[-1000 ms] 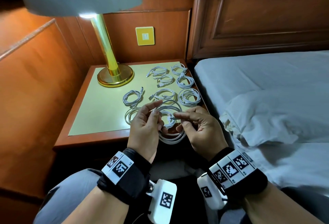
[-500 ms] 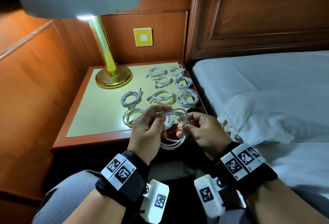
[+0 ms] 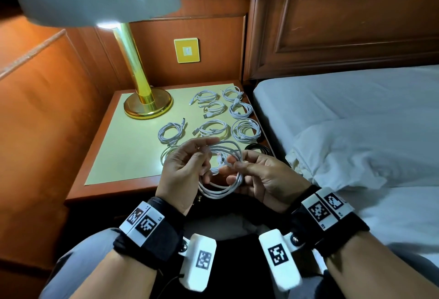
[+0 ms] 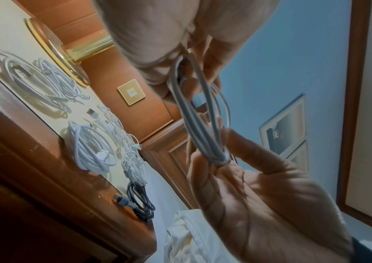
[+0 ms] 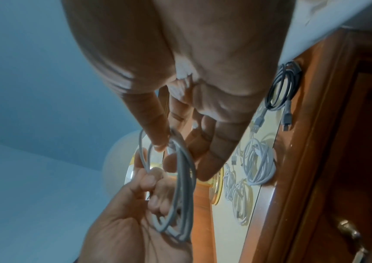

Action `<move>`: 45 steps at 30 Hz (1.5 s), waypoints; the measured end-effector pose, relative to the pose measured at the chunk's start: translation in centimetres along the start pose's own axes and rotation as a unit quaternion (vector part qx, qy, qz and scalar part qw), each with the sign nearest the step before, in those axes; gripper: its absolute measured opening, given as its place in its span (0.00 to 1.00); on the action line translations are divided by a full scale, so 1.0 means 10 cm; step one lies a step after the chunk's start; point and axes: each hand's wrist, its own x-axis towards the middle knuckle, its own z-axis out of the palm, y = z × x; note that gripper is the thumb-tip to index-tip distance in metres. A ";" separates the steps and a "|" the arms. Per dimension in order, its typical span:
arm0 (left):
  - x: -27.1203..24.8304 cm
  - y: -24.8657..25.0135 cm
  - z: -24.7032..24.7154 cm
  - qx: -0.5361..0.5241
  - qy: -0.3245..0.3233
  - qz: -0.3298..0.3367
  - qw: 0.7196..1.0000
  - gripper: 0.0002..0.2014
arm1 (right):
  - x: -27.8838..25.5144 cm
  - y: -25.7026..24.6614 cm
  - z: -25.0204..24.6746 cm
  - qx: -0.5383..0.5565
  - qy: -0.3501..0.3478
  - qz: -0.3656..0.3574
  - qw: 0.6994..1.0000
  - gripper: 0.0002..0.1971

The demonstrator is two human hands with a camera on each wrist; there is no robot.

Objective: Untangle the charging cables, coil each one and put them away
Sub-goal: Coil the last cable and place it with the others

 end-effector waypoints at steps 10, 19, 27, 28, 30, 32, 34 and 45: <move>0.04 -0.04 -0.05 0.092 0.050 0.029 0.994 0.14 | 0.00 0.02 0.00 0.121 0.029 -0.016 0.992 0.12; 0.00 -0.03 -0.01 -0.093 0.050 -0.101 0.989 0.19 | 0.06 -0.02 -0.10 0.124 0.127 -0.114 0.978 0.16; -0.06 0.03 0.02 -0.215 0.008 -0.225 0.951 0.19 | 0.08 -0.04 -0.16 0.115 0.126 -0.168 0.971 0.21; -0.06 0.03 0.02 -0.200 -0.013 -0.237 0.951 0.18 | 0.07 -0.04 -0.16 0.112 0.126 -0.178 0.970 0.21; -0.06 0.02 0.02 -0.168 -0.033 -0.240 0.955 0.18 | 0.08 -0.04 -0.16 0.101 0.133 -0.195 0.967 0.20; -0.05 0.01 0.02 -0.148 -0.026 -0.223 0.963 0.17 | 0.09 -0.03 -0.17 0.082 0.149 -0.209 0.963 0.20; -0.04 -0.01 0.02 -0.134 -0.010 -0.204 0.970 0.17 | 0.11 -0.02 -0.19 0.050 0.175 -0.217 0.959 0.21; 0.07 -0.17 -0.16 0.239 0.072 -0.075 0.965 0.10 | 0.08 0.04 -0.20 -0.331 0.247 -0.219 0.884 0.10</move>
